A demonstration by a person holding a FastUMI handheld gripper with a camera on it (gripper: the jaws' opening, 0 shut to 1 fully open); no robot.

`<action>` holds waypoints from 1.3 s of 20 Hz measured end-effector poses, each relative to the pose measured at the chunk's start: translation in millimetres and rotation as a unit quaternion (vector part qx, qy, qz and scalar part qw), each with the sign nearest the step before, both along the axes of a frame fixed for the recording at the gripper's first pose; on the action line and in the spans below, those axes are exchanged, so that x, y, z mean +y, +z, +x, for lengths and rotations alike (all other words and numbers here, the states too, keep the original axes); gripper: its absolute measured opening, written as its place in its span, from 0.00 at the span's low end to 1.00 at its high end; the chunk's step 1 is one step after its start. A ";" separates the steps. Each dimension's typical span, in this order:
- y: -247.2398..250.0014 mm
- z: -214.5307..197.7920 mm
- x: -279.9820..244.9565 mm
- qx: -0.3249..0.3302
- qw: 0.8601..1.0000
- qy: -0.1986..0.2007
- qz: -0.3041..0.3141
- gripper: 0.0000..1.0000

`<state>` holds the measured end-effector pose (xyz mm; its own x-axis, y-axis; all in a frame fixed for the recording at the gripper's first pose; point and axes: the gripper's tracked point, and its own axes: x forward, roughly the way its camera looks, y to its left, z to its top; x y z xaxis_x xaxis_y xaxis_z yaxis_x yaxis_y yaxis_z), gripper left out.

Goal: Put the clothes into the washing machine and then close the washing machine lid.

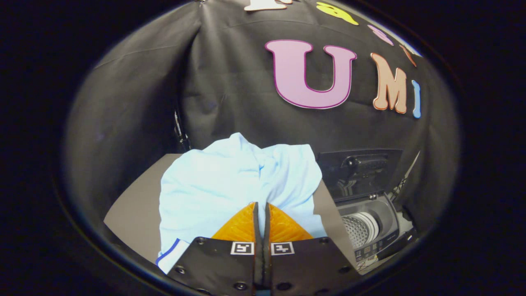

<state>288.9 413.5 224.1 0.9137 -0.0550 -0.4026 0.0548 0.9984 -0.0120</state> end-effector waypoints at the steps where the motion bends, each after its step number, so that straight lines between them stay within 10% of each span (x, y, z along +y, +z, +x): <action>1: -0.6 1.0 -7.3 -0.004 1.000 0.000 -0.002 0.01; 8: 22.5 2.5 -55.1 -0.051 0.994 0.007 -0.093 0.01; 26: 37.2 25.6 -254.3 -0.098 0.988 -0.103 -0.058 0.01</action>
<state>314.5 159.2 261.3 0.9384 -0.2827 -0.1987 0.2689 0.9586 -0.0937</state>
